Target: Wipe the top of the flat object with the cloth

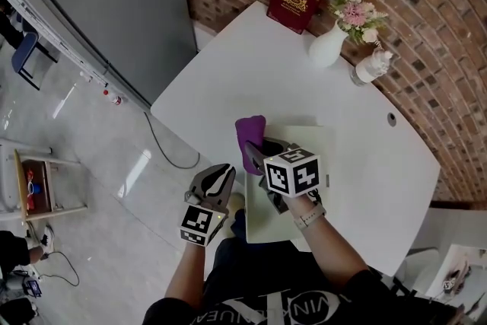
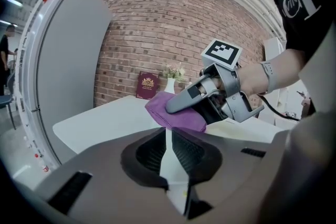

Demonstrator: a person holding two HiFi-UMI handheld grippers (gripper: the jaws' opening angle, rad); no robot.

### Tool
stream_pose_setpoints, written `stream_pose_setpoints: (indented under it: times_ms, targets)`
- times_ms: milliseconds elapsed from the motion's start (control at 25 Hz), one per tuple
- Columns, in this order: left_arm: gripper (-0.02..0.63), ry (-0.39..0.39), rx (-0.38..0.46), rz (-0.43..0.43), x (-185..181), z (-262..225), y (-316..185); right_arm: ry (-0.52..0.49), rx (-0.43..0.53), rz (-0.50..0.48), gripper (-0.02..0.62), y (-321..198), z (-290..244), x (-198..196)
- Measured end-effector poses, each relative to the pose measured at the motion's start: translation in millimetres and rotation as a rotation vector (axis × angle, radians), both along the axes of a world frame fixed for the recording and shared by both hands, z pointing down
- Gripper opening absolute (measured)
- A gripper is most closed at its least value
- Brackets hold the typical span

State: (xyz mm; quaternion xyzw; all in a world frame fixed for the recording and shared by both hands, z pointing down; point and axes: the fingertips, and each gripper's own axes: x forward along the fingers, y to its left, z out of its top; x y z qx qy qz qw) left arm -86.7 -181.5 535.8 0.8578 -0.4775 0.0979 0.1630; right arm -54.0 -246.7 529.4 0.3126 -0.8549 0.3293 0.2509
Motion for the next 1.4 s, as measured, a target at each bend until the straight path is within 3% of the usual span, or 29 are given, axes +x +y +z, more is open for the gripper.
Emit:
stream_pose_setpoints:
  times_ms: [400,880,1400]
  targets:
    - [0.037,0.029,-0.014,-0.015,-1,4,-3,0.029,-0.016,0.071,0.066,-14,6,36]
    - [0.037,0.043,-0.027,0.017,13,6,1,0.083,-0.003,0.245,0.066,-27,13,139]
    - [0.037,0.024,-0.045,0.070,29,9,10,0.265,0.088,0.339,0.066,-31,17,239]
